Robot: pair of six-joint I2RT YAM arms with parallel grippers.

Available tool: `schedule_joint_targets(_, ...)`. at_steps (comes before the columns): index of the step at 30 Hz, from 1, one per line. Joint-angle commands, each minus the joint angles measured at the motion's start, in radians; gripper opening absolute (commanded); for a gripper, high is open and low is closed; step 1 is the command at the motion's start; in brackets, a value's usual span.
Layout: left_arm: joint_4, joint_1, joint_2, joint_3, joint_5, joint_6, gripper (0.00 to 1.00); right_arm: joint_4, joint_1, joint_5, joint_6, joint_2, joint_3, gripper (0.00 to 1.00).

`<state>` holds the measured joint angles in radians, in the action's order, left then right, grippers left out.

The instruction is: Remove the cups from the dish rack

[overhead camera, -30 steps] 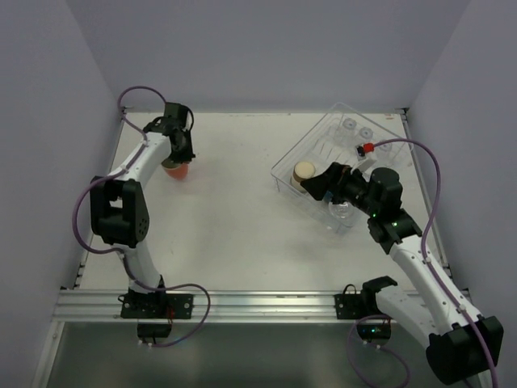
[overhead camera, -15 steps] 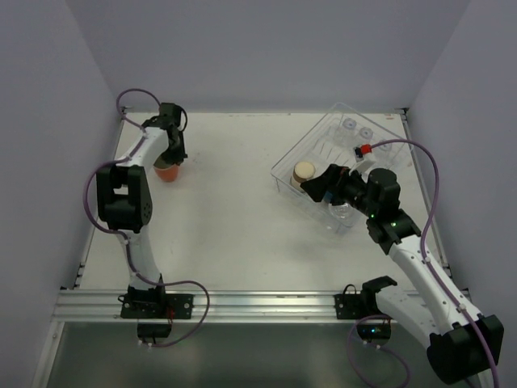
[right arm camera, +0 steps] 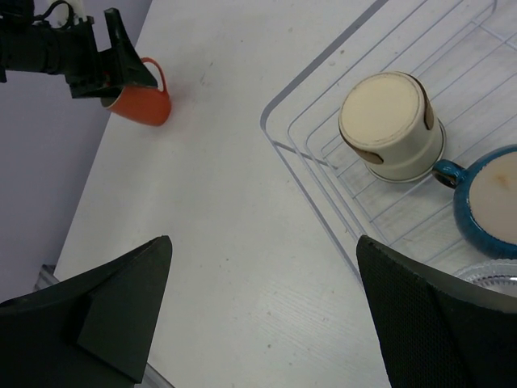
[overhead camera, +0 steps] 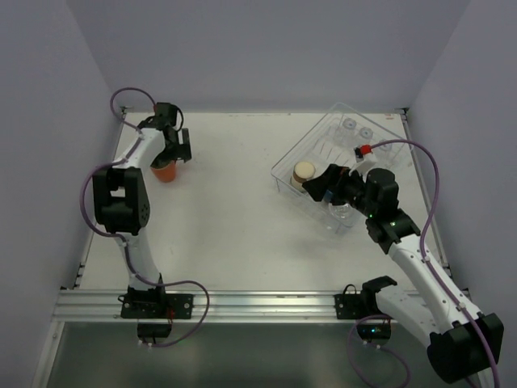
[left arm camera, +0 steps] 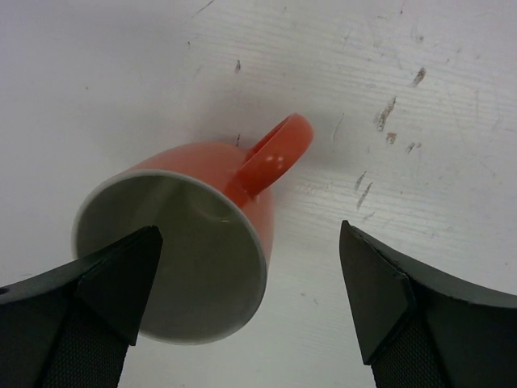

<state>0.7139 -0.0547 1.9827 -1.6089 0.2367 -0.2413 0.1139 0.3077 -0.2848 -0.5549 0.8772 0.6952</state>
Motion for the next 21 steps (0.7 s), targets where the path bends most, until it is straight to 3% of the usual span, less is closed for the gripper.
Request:
schedule_joint_targets(1, -0.056, 0.006, -0.117, -0.017, 0.020, -0.016, 1.00, 0.009, 0.005, 0.048, 0.029, 0.003, 0.018, 0.99)
schedule_joint_targets(9, -0.198, -0.019, -0.392, -0.002, -0.172, -0.081, 1.00, 0.055, 0.007, 0.151, 0.053, 0.026, 0.044, 0.95)
schedule_joint_targets(18, -0.514, -0.246, -0.711, 0.343, -0.591, -0.170, 1.00, 0.131, 0.036, 0.281, 0.116, 0.202, 0.171, 0.86)
schedule_joint_targets(21, -0.606, -0.263, -0.806, 0.501, -0.721, -0.202, 1.00, 0.171, 0.074, 0.329, 0.156, 0.307, 0.257, 0.86)
